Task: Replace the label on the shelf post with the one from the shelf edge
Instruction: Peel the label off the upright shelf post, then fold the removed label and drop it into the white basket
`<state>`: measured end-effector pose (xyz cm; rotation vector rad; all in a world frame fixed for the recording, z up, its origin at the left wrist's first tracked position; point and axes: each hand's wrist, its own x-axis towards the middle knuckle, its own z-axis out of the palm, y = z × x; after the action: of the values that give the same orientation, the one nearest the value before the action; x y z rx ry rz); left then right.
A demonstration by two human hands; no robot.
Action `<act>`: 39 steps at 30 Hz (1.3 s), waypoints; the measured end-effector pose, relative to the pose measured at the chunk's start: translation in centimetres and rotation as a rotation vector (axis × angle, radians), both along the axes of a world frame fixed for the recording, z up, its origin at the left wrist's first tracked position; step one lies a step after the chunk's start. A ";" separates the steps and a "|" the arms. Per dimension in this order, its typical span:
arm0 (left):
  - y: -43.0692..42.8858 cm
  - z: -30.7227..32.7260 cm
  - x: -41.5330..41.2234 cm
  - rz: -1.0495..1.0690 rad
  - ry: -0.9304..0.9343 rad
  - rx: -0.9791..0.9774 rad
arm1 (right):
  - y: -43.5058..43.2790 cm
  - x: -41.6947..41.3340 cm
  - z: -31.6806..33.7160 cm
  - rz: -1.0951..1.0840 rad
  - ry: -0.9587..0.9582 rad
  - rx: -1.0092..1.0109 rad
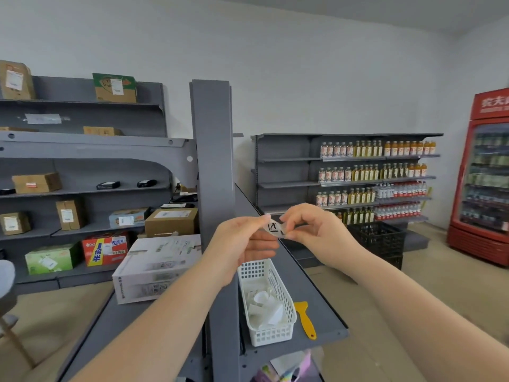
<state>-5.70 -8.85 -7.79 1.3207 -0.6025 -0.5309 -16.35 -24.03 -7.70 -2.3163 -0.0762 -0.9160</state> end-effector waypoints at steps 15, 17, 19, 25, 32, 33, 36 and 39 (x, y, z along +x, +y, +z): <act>-0.9 -4.9 -1.2 -0.002 -0.147 0.050 | -1.0 -1.8 -4.6 0.072 0.175 0.572; -1.0 -5.2 -1.3 -0.013 -0.151 0.048 | -0.5 -1.7 -5.0 0.088 0.213 0.555; -0.9 -5.5 -1.3 -0.031 -0.114 0.035 | -0.3 -1.5 -5.4 0.116 0.178 0.570; -0.7 -5.8 -0.9 -0.191 0.097 0.001 | -0.6 -1.1 -6.8 0.153 0.087 0.591; -1.3 -6.3 -0.2 -0.209 0.138 0.000 | -0.7 -0.5 -7.6 0.079 0.096 0.551; -1.4 -6.5 -0.1 -0.190 0.110 0.008 | -0.9 -0.6 -7.6 0.085 0.121 0.553; -1.6 -7.0 0.2 -0.139 0.102 -0.017 | -1.7 -1.0 -7.6 0.187 0.228 0.621; -1.9 -7.2 0.4 -0.096 0.072 -0.014 | -1.6 -1.0 -7.7 0.195 0.236 0.673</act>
<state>-5.33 -10.78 -15.02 1.2588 -0.6110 -0.6496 -17.31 -25.60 -15.39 -1.7303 0.0925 -0.4649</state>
